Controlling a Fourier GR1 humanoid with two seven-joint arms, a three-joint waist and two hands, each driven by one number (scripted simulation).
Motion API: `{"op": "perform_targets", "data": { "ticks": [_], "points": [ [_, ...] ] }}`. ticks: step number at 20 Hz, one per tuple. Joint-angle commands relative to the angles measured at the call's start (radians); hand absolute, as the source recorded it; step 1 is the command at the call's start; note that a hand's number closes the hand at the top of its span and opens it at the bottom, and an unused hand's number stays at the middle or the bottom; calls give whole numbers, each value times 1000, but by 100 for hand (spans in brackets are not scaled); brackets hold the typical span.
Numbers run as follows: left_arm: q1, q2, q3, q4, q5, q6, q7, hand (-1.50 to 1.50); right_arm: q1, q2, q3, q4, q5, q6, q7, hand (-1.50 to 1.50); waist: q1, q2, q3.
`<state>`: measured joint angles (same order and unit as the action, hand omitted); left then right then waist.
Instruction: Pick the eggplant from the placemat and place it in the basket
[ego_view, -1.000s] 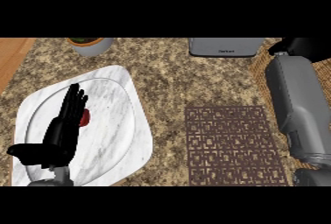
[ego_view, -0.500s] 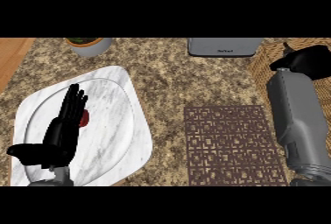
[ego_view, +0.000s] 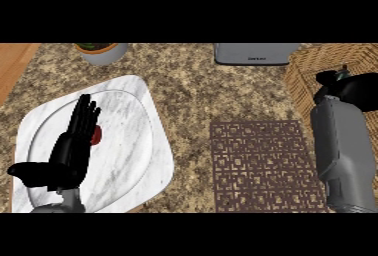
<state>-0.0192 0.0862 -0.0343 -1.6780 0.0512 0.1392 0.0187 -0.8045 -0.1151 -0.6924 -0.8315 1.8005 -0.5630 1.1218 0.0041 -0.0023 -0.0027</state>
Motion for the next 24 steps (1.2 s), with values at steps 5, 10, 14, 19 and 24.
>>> {"op": "perform_targets", "data": {
  "ticks": [5,10,14,19,24],
  "points": [
    [-22,-8,1,18,-17,14,4,0,52,57,-51,-122,46,-45,195,150,-5,2,2],
    [14,-24,-38,-45,-35,14,30,0,115,54,-49,-130,-61,-20,81,-150,0,2,3],
    [32,11,10,-35,12,-32,23,0,147,78,-36,-171,-73,-83,61,-150,1,1,3],
    [3,-17,-12,-26,-41,22,40,0,135,84,-12,-229,13,-180,57,-150,3,2,3],
    [31,-12,12,16,-1,-29,-48,0,148,58,-27,-294,149,-185,85,-150,4,5,2]
  ]
}}
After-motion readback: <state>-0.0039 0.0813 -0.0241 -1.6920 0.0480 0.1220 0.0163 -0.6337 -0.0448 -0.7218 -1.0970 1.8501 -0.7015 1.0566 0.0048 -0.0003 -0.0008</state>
